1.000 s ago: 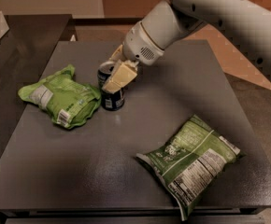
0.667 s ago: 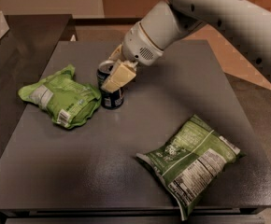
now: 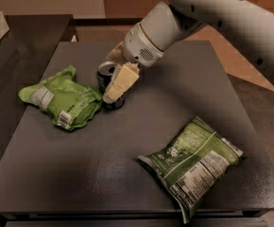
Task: Move pepsi can near green rice chip bag
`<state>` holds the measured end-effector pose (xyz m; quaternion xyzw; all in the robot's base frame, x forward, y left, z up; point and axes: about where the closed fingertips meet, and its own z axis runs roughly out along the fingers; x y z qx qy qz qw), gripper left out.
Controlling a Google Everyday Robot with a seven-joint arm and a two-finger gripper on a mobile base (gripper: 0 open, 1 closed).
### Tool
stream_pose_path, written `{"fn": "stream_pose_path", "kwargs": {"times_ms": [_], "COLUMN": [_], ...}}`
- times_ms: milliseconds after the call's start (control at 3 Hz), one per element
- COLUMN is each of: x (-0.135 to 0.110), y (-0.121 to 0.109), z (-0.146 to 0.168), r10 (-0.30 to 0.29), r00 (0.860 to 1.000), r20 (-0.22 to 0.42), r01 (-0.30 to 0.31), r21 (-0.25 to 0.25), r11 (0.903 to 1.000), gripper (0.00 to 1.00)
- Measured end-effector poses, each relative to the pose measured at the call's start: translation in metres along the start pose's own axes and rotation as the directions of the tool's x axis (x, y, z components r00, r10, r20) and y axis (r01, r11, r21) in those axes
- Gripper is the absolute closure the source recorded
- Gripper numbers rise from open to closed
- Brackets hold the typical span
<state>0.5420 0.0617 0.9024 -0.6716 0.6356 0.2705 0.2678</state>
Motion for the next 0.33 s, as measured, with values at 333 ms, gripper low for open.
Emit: {"fn": "stream_pose_path", "kwargs": {"times_ms": [333], "x": [0.0], "y": [0.0], "z": [0.0], "r10": [0.0], "r00": [1.0], "r20": [0.0], "r01": [0.0], "r21": [0.0], "r11": [1.0], "gripper": [0.0]}}
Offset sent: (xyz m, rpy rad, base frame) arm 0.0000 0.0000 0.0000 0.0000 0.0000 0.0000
